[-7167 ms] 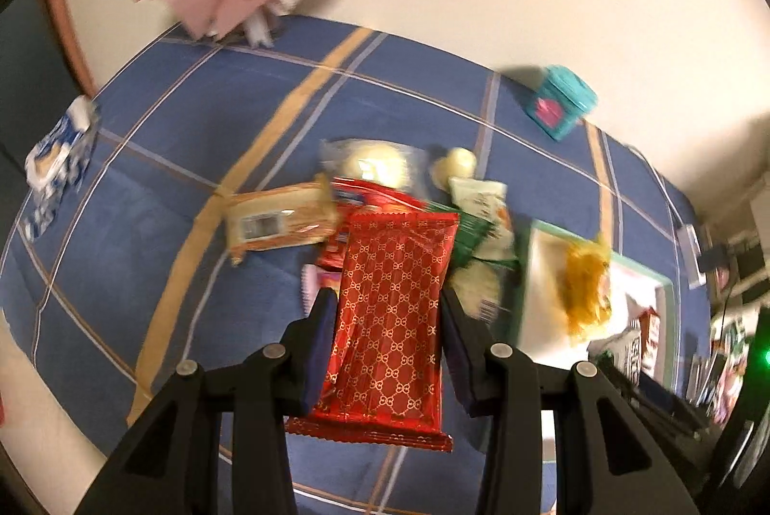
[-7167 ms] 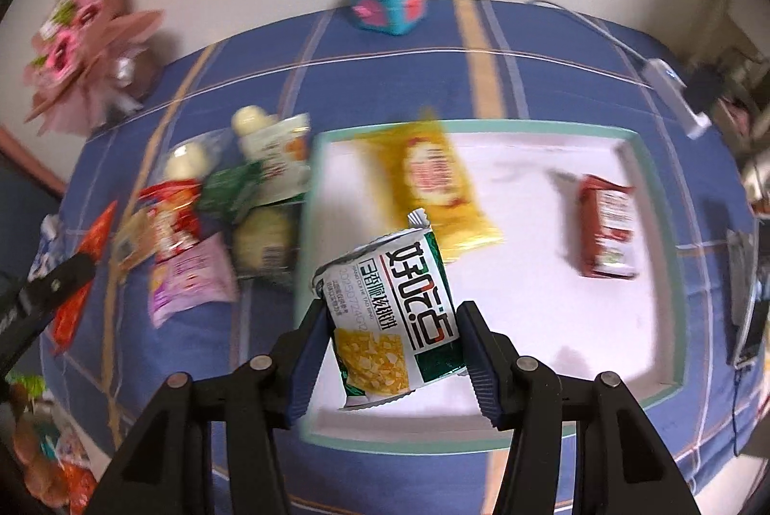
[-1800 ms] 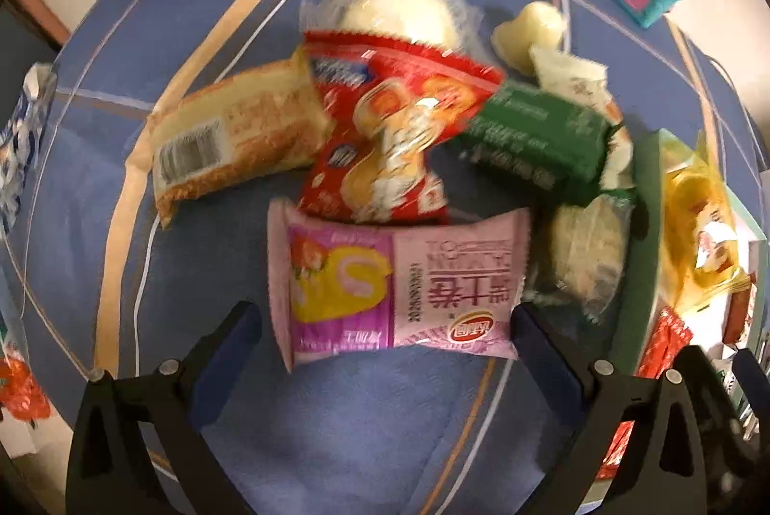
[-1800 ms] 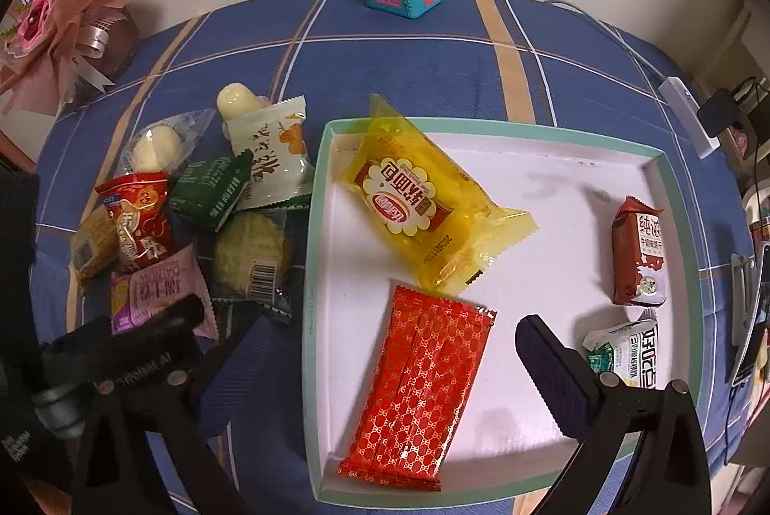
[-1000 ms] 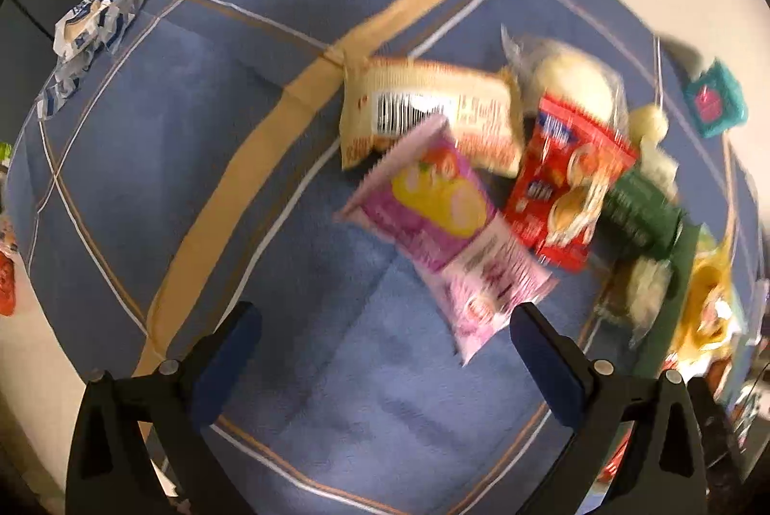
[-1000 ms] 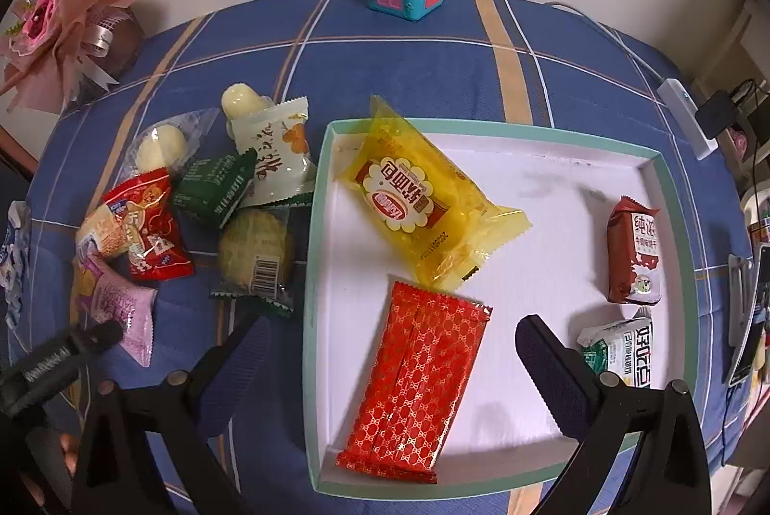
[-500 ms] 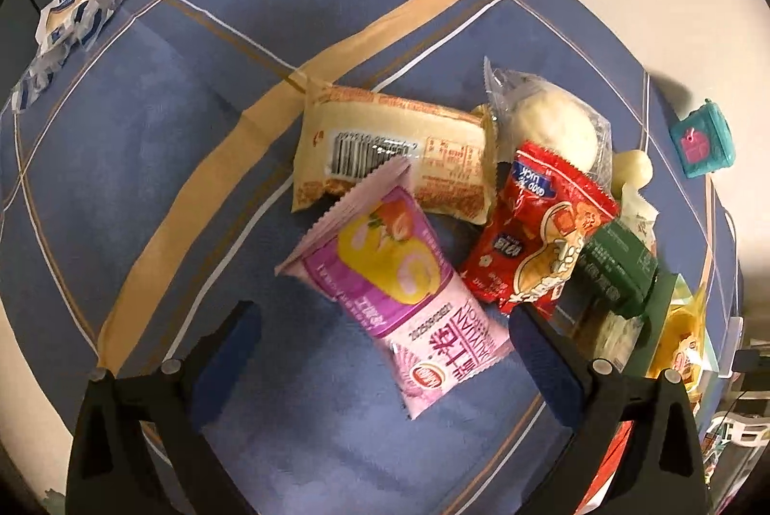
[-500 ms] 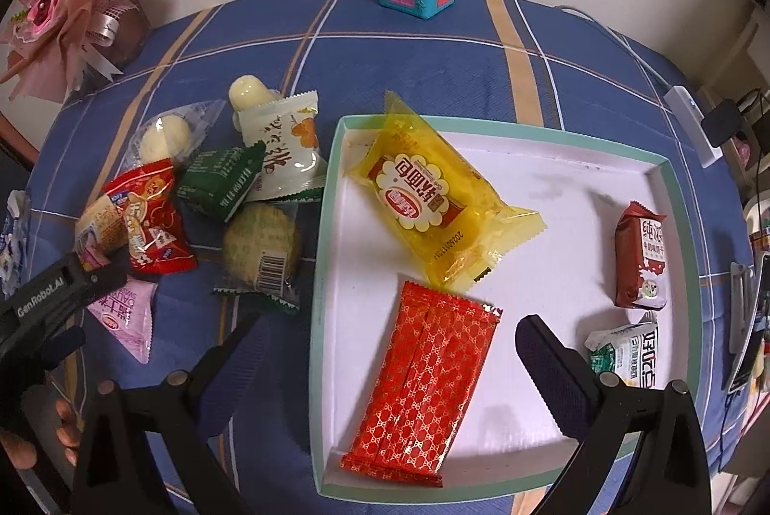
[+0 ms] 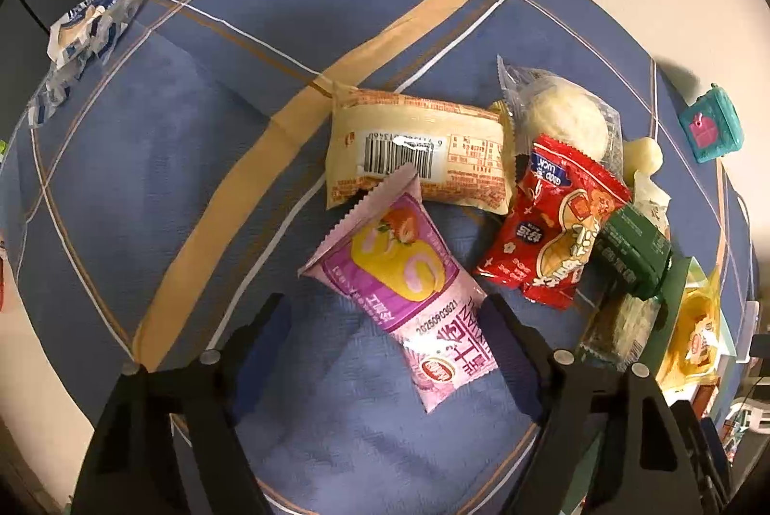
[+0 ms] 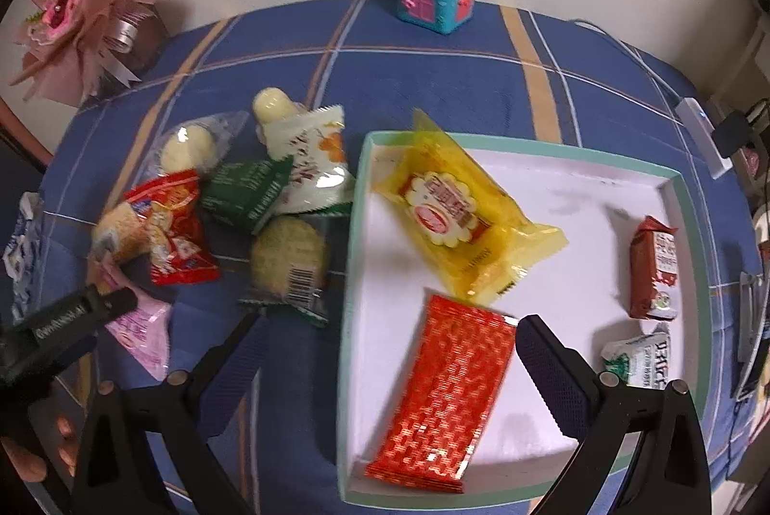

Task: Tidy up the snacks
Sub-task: 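Move left gripper to pink cake packet while right gripper approaches round cracker pack, then close left gripper on pink cake packet while right gripper grasps clear cracker pack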

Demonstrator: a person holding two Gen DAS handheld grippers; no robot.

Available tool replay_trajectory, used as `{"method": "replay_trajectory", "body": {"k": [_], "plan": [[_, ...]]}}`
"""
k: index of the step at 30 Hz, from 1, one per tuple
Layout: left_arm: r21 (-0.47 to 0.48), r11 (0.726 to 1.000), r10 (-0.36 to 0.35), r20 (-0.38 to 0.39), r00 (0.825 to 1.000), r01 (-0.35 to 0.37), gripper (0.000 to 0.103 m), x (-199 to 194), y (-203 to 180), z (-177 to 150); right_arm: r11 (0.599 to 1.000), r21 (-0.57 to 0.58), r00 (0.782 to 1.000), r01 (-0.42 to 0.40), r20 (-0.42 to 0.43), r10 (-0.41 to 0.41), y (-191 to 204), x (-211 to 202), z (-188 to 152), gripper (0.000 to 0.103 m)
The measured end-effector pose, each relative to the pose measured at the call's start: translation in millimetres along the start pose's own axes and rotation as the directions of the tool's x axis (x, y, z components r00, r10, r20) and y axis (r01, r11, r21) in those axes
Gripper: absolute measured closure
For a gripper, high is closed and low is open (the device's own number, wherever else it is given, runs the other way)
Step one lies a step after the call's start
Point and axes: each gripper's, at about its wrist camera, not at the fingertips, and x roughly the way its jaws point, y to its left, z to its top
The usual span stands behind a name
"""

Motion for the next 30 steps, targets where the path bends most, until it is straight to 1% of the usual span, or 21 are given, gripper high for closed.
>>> {"method": "replay_trajectory", "body": {"k": [2,4,5,7,8,9,10,12,15,19,23,26,30], "plan": [[0.002,1.000,-0.017,-0.015,1.000,0.017,0.024,3,0,0,1.000,-0.008,1.000,-0.010,0.010,0.010,5,-1,0,0.000],[-0.002,0.999,-0.049,-0.032,0.998,0.049,0.032,11,0,-4,1.000,-0.016,0.999,-0.022,0.024,0.022,10,-2,1,0.000],[-0.008,0.998,-0.069,-0.043,0.997,0.069,0.032,14,-1,-5,0.999,-0.020,0.999,-0.032,0.027,0.032,12,-2,1,0.000],[-0.008,0.997,-0.081,-0.052,0.995,0.080,0.038,16,-2,-7,0.998,-0.017,0.998,-0.056,0.035,0.057,16,-2,1,0.001],[-0.006,0.996,-0.087,-0.051,0.995,0.087,0.040,16,-2,-8,0.998,-0.016,0.997,-0.068,0.039,0.068,17,-2,2,0.004],[-0.004,0.996,-0.093,-0.049,0.994,0.093,0.045,16,-3,-9,0.997,-0.022,0.996,-0.074,0.044,0.075,20,-2,3,0.007],[-0.001,0.995,-0.098,-0.047,0.994,0.098,0.049,16,-3,-9,0.997,-0.029,0.996,-0.076,0.047,0.077,23,-2,4,0.012],[0.010,0.995,-0.100,-0.043,0.994,0.100,0.053,11,-5,-10,0.995,-0.050,0.995,-0.081,0.051,0.083,29,0,6,0.017],[0.015,0.995,-0.096,-0.043,0.994,0.097,0.053,11,-10,-10,0.992,-0.074,0.994,-0.100,0.037,0.103,38,6,7,0.027],[0.009,0.995,-0.102,-0.047,0.994,0.103,0.053,10,-11,-8,0.991,-0.097,0.996,-0.088,0.012,0.089,47,19,9,0.034],[0.009,0.995,-0.103,-0.048,0.993,0.104,0.053,12,-9,-7,0.992,-0.097,0.997,-0.075,-0.011,0.075,51,34,11,0.035],[0.016,0.995,-0.095,-0.047,0.994,0.096,0.053,10,-8,-5,0.993,-0.110,0.999,-0.049,0.004,0.050,55,38,14,0.035],[0.014,0.995,-0.093,-0.051,0.994,0.094,0.053,6,-8,-6,0.993,-0.100,0.998,-0.066,0.003,0.066,57,45,18,0.036]]}}
